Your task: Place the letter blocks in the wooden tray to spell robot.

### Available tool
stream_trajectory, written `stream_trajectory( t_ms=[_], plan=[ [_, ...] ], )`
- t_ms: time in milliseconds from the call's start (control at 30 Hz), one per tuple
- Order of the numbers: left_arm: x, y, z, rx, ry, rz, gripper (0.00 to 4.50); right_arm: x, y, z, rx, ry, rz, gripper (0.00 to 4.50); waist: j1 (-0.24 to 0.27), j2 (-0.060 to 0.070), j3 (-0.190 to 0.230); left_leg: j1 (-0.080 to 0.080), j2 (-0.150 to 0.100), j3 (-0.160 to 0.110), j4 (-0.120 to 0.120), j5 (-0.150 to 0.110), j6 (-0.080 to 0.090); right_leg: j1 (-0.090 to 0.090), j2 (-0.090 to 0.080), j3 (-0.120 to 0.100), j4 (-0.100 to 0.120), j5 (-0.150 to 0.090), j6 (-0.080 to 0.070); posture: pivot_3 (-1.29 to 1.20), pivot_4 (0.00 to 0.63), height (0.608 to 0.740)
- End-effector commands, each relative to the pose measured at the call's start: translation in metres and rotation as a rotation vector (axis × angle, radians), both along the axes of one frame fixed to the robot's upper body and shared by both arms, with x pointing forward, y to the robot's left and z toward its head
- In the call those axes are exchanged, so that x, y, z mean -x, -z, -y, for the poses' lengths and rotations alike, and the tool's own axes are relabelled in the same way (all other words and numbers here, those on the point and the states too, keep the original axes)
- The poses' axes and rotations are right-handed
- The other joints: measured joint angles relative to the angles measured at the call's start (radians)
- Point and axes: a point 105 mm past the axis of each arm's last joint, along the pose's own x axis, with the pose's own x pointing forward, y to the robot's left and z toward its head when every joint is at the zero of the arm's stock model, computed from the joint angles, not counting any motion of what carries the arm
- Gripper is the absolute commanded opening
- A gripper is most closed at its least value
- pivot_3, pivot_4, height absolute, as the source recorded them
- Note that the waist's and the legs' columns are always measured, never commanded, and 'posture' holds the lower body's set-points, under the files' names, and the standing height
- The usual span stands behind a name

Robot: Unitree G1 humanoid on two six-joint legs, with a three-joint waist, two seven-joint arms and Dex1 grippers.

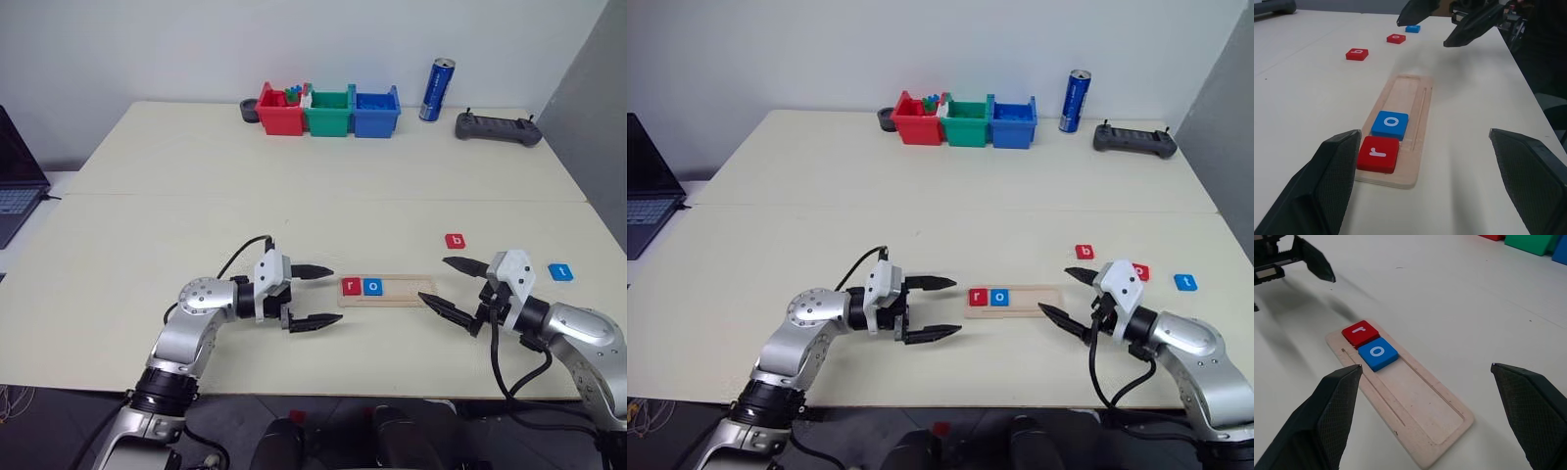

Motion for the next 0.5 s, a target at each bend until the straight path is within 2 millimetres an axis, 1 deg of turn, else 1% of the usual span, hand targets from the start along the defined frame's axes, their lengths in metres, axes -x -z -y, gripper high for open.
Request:
stream_trajectory(
  t_ms=[33, 200, 300, 500],
  plan=[
    [-0.002, -0.009, 0.005, 0.026, -0.003, 0.040, 4.44, -0.001, -0.013, 0.000, -0.012, 0.033, 0.066, 4.50, 0.000, 0.000, 0.000, 0.000, 0.000, 0.000, 0.000, 0.000, 0.000, 0.000, 0.000, 0.000, 0.000, 0.000, 0.000, 0.00, 0.150, 0.740],
    [-0.009, -0.010, 0.009, 0.045, -0.008, 0.021, 4.44, -0.001, -0.013, -0.002, -0.035, 0.061, 0.061, 4.50, 0.001, 0.000, 0.000, 0.000, 0.000, 0.000, 0.000, 0.000, 0.000, 0.000, 0.000, 0.000, 0.000, 0.000, 0.000, 0.00, 0.150, 0.740],
    [-0.009, -0.009, 0.012, 0.038, 0.023, 0.033, 4.44, -0.004, -0.014, -0.002, -0.037, 0.066, 0.065, 4.50, -0.001, 0.000, 0.000, 0.000, 0.000, 0.001, 0.000, 0.000, 0.000, 0.000, 0.000, 0.000, 0.000, 0.000, 0.000, 0.00, 0.150, 0.740],
    [-0.012, -0.015, 0.008, 0.057, 0.005, 0.061, 4.44, -0.008, -0.019, -0.002, -0.047, 0.083, 0.078, 4.50, -0.001, 0.000, 0.000, 0.000, 0.000, 0.000, 0.000, 0.000, 0.000, 0.000, 0.000, 0.000, 0.000, 0.000, 0.000, 0.00, 0.150, 0.740]
  ],
)
